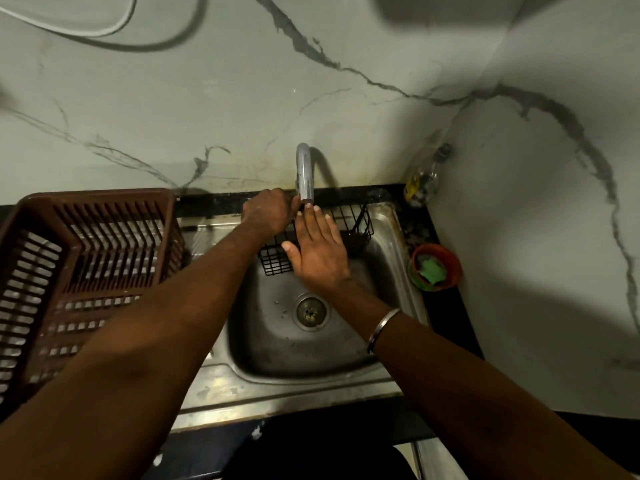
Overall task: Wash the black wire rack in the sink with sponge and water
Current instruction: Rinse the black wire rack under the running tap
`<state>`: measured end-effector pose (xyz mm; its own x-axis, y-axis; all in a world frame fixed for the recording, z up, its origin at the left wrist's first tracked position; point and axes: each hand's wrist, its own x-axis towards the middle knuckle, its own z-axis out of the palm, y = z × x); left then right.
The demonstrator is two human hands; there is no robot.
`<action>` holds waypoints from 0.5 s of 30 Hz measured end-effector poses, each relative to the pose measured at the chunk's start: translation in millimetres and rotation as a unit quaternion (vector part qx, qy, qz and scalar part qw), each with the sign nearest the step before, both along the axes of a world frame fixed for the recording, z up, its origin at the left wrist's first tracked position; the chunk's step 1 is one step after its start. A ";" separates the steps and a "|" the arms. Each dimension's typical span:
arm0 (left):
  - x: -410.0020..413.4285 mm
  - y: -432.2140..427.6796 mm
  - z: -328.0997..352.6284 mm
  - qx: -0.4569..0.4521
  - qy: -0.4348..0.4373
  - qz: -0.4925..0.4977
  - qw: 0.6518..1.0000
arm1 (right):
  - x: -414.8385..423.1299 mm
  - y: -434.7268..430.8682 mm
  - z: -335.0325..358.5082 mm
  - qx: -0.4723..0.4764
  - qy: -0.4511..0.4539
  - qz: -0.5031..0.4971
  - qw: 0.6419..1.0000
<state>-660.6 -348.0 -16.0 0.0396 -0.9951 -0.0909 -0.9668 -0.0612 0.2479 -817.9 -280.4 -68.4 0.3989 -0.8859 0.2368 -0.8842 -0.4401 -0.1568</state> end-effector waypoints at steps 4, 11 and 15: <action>-2.1 0.7 3.1 0.006 0.005 -0.004 1.000 | -3.9 -3.9 4.4 -0.010 -0.013 -0.011 1.000; -0.1 -6.2 14.1 0.038 0.044 0.026 0.998 | 3.8 -11.5 26.7 0.050 0.068 0.008 0.996; 0.1 -6.6 8.9 0.046 0.066 0.011 0.997 | 5.6 -3.5 15.5 0.053 0.110 0.011 0.992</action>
